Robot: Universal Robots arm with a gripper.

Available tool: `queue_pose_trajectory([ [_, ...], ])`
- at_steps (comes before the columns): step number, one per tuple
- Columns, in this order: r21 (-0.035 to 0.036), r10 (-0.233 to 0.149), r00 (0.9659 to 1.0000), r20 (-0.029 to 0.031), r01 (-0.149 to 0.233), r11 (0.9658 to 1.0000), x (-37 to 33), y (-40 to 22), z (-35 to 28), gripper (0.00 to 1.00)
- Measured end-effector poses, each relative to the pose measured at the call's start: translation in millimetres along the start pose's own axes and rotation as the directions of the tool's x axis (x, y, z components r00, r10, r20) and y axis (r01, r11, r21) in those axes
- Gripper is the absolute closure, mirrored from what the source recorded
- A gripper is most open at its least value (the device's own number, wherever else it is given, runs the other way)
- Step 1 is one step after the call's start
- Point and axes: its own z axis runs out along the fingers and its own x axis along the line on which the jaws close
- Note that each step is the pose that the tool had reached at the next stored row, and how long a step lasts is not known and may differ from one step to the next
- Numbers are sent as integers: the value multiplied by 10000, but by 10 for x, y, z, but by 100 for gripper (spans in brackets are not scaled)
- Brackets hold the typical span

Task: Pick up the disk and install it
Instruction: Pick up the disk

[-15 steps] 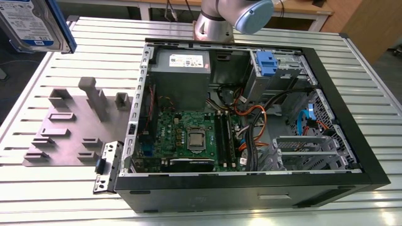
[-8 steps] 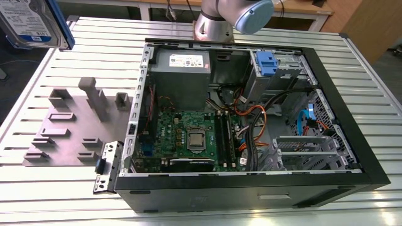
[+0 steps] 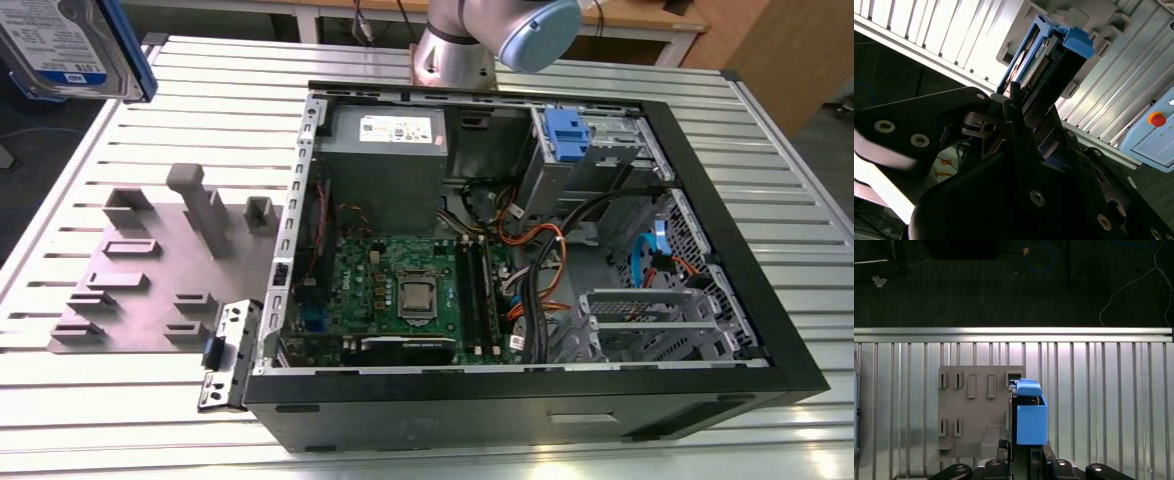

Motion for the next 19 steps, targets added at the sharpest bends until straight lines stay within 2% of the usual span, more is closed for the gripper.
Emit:
queue_pose_trajectory([
  [5, -3, 1, 10000, -2, -1, 10000, -1, -6, -4, 65],
  [8, -2, 0, 10000, -1, 0, 10000, -1, -50, -4, 65],
  [11, -2, 0, 10000, -1, 0, 10000, -3, -130, -5, 65],
  [19, -3, 0, 10000, 0, 0, 10000, -9, -425, -7, 65],
])
